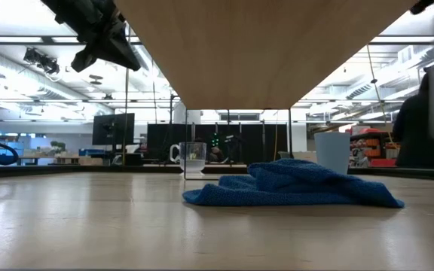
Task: Stack small to large cups/mugs on shelf
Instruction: Move the black cup to the right of the shelf
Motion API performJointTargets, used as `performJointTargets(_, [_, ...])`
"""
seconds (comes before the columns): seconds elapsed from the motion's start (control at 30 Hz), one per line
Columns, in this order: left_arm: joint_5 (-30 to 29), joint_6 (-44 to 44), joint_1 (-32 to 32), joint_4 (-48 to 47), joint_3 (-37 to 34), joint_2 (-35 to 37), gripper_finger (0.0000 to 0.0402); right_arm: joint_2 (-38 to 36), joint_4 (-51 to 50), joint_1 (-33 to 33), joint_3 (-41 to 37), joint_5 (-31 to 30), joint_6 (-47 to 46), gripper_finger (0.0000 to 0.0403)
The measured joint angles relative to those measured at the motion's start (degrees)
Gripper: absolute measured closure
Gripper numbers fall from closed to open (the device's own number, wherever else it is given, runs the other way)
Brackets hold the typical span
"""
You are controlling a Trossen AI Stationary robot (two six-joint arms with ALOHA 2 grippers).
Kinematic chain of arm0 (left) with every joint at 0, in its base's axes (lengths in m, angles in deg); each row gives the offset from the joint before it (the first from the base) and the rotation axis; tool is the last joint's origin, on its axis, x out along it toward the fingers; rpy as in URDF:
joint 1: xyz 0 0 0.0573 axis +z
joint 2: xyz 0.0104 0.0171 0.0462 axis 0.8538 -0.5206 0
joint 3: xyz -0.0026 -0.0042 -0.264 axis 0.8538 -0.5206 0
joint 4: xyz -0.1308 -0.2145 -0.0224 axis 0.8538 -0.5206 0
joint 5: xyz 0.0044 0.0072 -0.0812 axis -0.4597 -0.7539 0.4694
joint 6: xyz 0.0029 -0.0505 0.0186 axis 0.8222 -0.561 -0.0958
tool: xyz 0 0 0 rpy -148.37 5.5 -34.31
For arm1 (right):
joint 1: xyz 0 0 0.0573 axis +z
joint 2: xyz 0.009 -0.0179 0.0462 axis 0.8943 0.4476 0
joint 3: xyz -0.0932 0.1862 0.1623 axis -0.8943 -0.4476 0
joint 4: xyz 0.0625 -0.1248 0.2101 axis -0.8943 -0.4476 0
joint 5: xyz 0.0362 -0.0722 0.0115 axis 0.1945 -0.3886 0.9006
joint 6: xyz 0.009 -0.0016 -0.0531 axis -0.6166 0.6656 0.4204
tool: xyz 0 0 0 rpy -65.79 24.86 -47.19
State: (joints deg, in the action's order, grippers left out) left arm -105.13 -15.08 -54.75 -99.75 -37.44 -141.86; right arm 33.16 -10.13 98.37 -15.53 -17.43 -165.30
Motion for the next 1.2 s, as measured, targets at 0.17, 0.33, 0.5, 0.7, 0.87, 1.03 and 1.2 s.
performJointTargets(0.17, [0.0,2.62,2.81,0.71,0.0,0.0,0.0382,-6.8,-1.85,-8.91,0.0,-5.97,4.95,0.04])
performJointTargets(0.33, [0.02,4.48,5.34,1.03,0.0,0.0,0.0387,-11.2,-1.86,-20.91,0.03,-9.55,15.43,0.04])
performJointTargets(0.5, [0.03,4.64,7.52,1.03,0.0,0.0,0.0387,-11.93,-2.13,-32.97,2.71,-11.49,27.89,0.04])
performJointTargets(0.7, [0.19,5.95,12.12,1.51,0.0,0.0,0.0375,-8.75,-2.39,-43.43,9.46,-12.54,41.54,0.04])
performJointTargets(0.87, [2.29,7.5,16.72,1.48,0.0,0.0,0.0377,-5.48,-4.14,-49.75,12.82,-12.24,49.62,0.04])
performJointTargets(1.03, [6.79,7.64,19.75,1.46,0.0,0.0,0.0382,-3.44,-5.25,-53.01,13.66,-10.99,53.91,0.04])
performJointTargets(1.2, [7.67,7.64,20.18,1.46,0.0,0.0,0.0381,-2.36,-5.26,-53.24,13.68,-9.25,55.52,0.04])
